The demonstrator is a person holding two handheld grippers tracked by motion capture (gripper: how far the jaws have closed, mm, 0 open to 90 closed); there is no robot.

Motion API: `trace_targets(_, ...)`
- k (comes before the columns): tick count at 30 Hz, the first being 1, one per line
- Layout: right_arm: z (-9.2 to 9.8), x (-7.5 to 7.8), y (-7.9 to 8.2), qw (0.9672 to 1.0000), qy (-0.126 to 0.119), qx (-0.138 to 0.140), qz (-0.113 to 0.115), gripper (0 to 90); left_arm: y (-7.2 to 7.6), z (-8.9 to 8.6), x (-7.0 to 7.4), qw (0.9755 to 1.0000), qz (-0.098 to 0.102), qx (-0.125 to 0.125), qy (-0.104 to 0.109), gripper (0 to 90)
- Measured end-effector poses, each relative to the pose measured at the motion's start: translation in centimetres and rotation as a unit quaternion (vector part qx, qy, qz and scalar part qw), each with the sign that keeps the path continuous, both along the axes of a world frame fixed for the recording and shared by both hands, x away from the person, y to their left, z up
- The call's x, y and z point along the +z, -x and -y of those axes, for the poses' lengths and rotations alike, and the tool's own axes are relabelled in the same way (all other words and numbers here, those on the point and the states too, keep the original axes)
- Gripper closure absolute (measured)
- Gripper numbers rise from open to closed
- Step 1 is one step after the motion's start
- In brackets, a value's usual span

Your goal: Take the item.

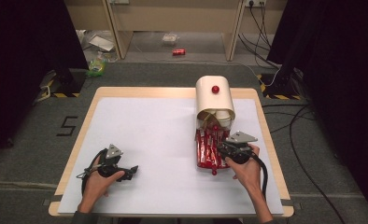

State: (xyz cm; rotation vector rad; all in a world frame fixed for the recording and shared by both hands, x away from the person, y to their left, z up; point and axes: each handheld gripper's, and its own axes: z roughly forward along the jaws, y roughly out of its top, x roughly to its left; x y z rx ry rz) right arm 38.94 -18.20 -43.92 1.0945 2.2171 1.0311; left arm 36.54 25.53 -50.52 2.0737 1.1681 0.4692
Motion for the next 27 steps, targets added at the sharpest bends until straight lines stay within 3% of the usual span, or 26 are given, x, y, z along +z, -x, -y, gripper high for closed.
trace_targets(16, -0.74, -0.80, -0.80, 0.9998, 0.008, -0.008, -0.013, 65.0, 0.00, 0.01, -0.01, 1.0000, 0.001, 0.001, 0.001, 0.0)
trace_targets(22, -0.50, -0.84, -0.87, 0.9998, -0.002, -0.009, -0.018, 67.7, 0.01, 0.01, -0.01, 1.0000, 0.001, 0.001, 0.001, 0.0)
trace_targets(23, -0.52, -0.86, -0.88, 0.9998, -0.003, -0.010, -0.016, 68.5, 0.01, 0.01, -0.01, 1.0000, 0.000, 0.000, 0.000, 0.0)
trace_targets(24, -0.57, -0.89, -0.83, 0.9998, -0.002, -0.013, -0.012, 75.1, 0.00, 0.01, -0.01, 1.0000, 0.000, 0.000, 0.000, 0.0)
trace_targets(27, -0.44, -0.89, -0.76, 0.9999, -0.002, -0.015, -0.007, 78.3, 0.01, 0.01, -0.01, 1.0000, 0.000, 0.000, 0.000, 0.0)
